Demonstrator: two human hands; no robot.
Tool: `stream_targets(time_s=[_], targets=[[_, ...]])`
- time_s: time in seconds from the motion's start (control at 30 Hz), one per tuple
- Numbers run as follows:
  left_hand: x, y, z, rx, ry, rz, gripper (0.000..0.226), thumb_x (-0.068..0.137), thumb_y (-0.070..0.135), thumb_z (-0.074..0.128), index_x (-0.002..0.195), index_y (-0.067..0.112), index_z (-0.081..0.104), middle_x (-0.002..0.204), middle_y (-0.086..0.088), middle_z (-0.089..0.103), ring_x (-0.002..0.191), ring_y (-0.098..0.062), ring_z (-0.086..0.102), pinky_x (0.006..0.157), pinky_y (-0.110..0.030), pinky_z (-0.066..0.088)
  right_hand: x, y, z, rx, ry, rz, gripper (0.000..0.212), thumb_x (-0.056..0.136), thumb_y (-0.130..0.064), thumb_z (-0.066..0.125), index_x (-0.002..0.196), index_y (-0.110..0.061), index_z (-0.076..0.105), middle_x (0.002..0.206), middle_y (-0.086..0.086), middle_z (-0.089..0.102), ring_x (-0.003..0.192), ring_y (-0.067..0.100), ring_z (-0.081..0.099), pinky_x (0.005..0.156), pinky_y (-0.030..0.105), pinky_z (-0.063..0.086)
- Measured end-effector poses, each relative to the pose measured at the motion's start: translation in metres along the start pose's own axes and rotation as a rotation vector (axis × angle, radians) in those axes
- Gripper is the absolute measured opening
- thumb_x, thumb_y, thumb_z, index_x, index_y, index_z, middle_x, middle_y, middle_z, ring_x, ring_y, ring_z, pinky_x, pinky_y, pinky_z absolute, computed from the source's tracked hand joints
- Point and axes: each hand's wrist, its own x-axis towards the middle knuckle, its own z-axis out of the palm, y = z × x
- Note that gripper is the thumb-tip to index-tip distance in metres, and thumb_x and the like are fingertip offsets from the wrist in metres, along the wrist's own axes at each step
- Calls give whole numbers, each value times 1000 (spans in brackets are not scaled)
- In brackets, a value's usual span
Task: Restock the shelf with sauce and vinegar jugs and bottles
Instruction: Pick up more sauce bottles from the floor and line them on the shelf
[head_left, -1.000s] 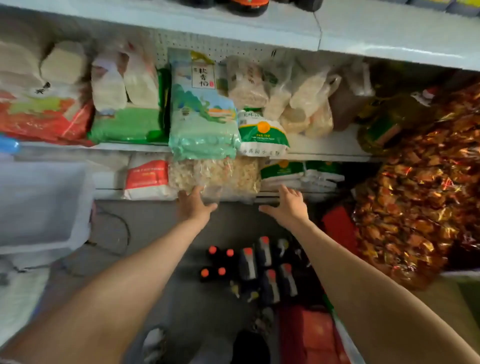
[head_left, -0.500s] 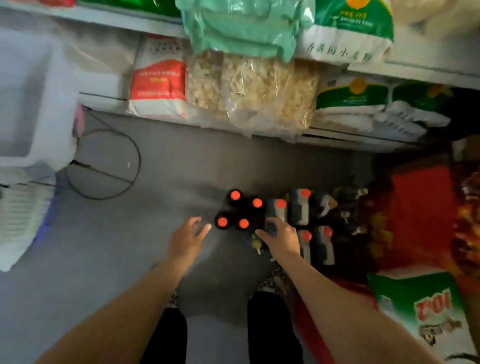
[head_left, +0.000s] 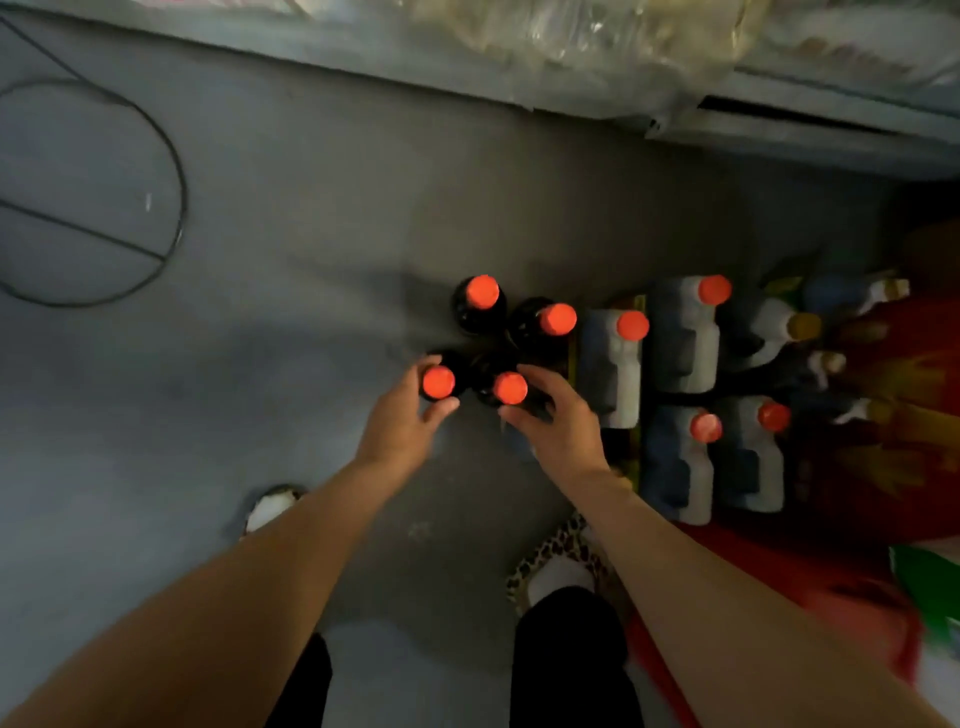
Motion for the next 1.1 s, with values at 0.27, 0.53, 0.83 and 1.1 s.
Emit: stream_targets(time_s=[0.27,0.53,0.83,1.1], targets=[[22,-17,-5,35,-83,247,50,87,7,72,134,4,54,152,-10,44,144,-20,36,117,-30,26,16,19,14,86,-44,-138,47,85,-24,78,129,-30,61,146,-1,53,139,12,44,114,28,38],[41,17,-53,130,-109,127,34,93,24,68,120,4,65,110,-12,71,103,-26,65,91,-27,45,25,-20,-3,55,13,-64,33,87,-30,76,117,-21,63,108,-6,71,105,12,65,93,40,53],[-46,113,-152,-45,35,-5,20,95,28,64,76,26,59,69,12,58,61,4,52,56,-3,37,-53,-135,-111,80,6,-107,10,91,-32,73,86,-31,64,69,-30,66,67,-14,58,64,6,42],[-171,325,-238,-70,65,142,82,65,80,47,109,15,70,108,-10,72,104,-28,65,97,-42,47,-171,-302,-275,216,-6,-307,41,88,-37,70,102,1,70,90,7,68,88,10,54,88,45,51]])
